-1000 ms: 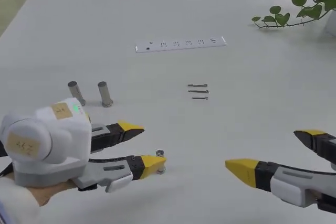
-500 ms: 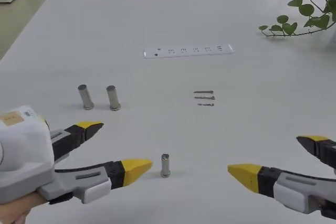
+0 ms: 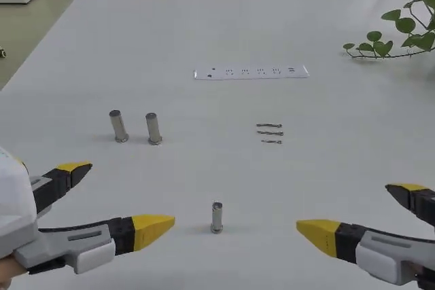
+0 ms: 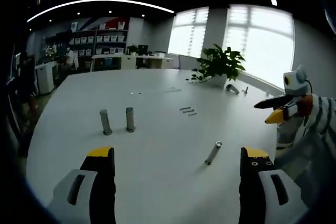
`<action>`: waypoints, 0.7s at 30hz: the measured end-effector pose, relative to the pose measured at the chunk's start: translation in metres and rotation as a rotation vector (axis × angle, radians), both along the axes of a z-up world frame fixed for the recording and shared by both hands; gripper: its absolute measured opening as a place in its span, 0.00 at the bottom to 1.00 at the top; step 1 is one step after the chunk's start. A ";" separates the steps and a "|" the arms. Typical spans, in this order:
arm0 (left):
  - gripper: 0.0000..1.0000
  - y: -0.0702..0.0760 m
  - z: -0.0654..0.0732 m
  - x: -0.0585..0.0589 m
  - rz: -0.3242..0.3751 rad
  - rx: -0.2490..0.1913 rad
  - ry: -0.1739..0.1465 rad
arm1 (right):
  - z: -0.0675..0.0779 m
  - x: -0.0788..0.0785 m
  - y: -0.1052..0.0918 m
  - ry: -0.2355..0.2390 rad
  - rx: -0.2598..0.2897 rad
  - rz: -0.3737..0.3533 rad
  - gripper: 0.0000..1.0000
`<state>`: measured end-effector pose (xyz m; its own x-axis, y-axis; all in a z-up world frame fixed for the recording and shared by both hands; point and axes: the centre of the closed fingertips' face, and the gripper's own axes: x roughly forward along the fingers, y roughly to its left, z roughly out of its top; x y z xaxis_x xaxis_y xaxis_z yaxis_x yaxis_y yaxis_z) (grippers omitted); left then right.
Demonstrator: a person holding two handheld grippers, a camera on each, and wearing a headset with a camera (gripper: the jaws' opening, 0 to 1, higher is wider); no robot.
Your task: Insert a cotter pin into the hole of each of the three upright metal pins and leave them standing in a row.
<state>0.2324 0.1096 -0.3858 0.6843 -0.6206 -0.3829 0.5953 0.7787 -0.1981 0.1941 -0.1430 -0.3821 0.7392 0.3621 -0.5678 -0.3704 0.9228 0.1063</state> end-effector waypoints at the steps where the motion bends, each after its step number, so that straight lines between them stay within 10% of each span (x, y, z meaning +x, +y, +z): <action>1: 0.99 0.001 0.005 0.003 0.027 -0.049 -0.004 | 0.000 0.000 0.000 0.001 -0.001 0.001 0.90; 6: 0.99 0.007 0.014 0.009 0.064 -0.058 -0.038 | 0.000 0.003 0.000 0.005 -0.003 0.005 0.90; 21: 0.99 0.016 0.000 0.005 0.082 -0.045 -0.010 | 0.007 0.032 -0.007 0.017 -0.087 0.075 0.83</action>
<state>0.2374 0.1256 -0.3860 0.7369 -0.5791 -0.3488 0.5323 0.8151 -0.2288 0.2260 -0.1504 -0.3748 0.7015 0.3652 -0.6120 -0.4380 0.8984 0.0341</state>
